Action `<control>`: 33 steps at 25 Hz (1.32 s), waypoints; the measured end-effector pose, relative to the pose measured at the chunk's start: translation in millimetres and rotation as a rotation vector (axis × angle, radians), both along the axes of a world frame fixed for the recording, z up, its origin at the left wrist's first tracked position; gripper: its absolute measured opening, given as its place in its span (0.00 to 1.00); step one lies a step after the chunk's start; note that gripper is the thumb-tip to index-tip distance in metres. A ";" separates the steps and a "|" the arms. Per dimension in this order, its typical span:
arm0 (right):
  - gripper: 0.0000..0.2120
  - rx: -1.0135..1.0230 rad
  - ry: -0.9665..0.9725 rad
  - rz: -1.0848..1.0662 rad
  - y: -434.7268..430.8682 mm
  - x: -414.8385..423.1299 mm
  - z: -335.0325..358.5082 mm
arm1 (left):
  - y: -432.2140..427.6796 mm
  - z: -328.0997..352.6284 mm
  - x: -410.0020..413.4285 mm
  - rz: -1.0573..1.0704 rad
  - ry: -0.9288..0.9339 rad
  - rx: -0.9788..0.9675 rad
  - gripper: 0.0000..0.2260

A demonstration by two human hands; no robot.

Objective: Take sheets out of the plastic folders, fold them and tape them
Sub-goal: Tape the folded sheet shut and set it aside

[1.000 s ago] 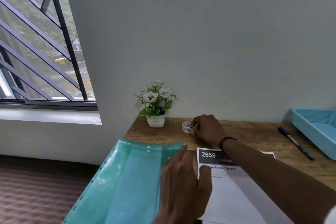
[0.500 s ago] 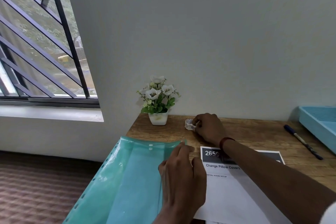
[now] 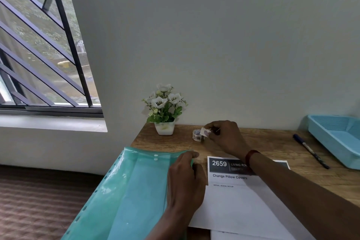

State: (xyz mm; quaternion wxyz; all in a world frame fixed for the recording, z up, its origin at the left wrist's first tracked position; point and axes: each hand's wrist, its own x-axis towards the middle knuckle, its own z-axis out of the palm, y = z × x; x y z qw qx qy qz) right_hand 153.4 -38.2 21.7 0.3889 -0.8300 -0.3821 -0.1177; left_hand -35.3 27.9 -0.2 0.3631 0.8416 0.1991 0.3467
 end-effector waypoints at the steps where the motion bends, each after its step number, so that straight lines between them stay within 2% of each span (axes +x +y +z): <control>1: 0.08 0.048 0.056 0.008 -8.5 -6.3 4.9 | 1.7 -1.0 0.9 0.003 -0.025 0.014 0.11; 5: 0.07 0.311 0.474 0.086 -55.1 -47.4 27.9 | 6.7 0.8 2.5 -0.023 -0.105 0.036 0.08; 8: 0.06 0.422 0.666 0.091 -91.8 -83.0 38.6 | 2.8 9.1 -2.1 -0.086 -0.127 -0.059 0.05; 10: 0.05 0.461 0.733 0.093 -112.6 -104.8 38.6 | -6.9 20.8 -9.0 -0.183 -0.090 -0.147 0.05; 14: 0.05 0.525 0.790 0.029 -150.4 -130.2 33.2 | -36.8 48.5 -15.6 -0.373 0.070 -0.097 0.04; 16: 0.05 0.620 0.831 -0.044 -169.8 -134.1 30.4 | -51.3 56.9 -11.5 -0.452 0.133 -0.129 0.02; 19: 0.03 0.749 0.921 -0.131 -193.6 -135.1 23.0 | -74.0 54.9 1.8 -0.576 0.204 -0.232 0.08; 23: 0.07 0.726 0.949 -0.236 -214.2 -131.0 17.4 | -102.7 41.3 27.4 -0.549 0.217 -0.225 0.05; 28: 0.06 0.590 0.971 -0.396 -223.4 -112.7 10.5 | -111.8 20.5 42.3 -0.444 0.222 0.002 0.05; 33: 0.04 0.475 0.960 -0.472 -217.9 -105.9 0.7 | -118.1 0.6 49.1 -0.477 0.246 -0.086 0.06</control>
